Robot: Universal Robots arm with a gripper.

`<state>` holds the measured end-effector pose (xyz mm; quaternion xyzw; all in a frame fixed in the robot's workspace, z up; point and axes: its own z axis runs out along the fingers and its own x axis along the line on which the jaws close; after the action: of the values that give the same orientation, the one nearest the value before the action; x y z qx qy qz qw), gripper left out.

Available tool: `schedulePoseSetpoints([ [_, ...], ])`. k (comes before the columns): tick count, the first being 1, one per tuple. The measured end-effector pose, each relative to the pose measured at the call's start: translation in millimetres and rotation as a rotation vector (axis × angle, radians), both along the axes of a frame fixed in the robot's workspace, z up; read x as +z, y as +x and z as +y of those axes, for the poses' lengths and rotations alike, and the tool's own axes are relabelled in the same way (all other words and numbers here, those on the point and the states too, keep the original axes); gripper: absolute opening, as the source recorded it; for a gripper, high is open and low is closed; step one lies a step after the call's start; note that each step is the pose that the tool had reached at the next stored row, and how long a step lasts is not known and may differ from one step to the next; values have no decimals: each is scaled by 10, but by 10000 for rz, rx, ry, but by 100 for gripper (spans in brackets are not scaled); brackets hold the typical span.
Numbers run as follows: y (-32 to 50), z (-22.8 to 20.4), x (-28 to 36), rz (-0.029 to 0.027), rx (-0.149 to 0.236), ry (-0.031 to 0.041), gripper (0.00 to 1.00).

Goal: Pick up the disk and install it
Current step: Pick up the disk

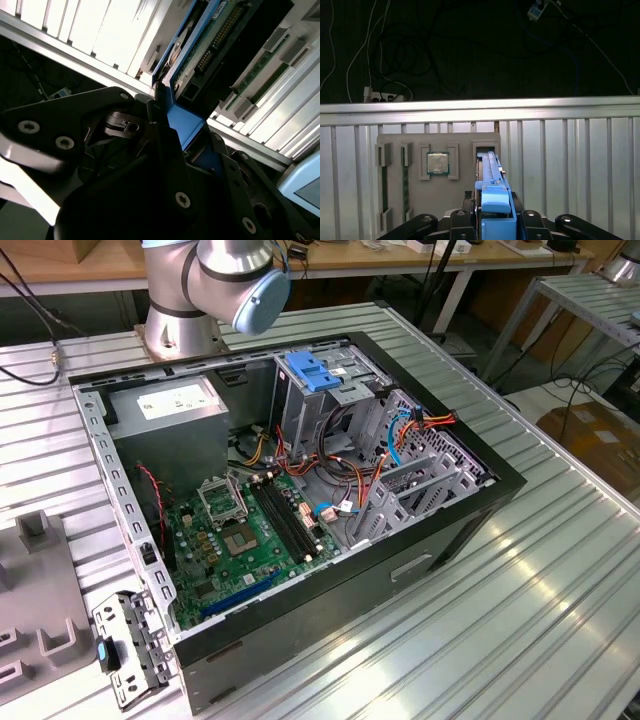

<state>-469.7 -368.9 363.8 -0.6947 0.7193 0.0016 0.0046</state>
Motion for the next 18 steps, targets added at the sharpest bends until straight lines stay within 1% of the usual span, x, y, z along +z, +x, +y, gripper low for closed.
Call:
schedulePoseSetpoints([
  [3,0,0,79,1,0,0,37],
  [11,0,0,194,1,0,0,37],
  [12,0,0,229,1,0,0,37],
  [14,0,0,273,-1,0,1,37],
  [18,0,0,323,-1,0,1,37],
])
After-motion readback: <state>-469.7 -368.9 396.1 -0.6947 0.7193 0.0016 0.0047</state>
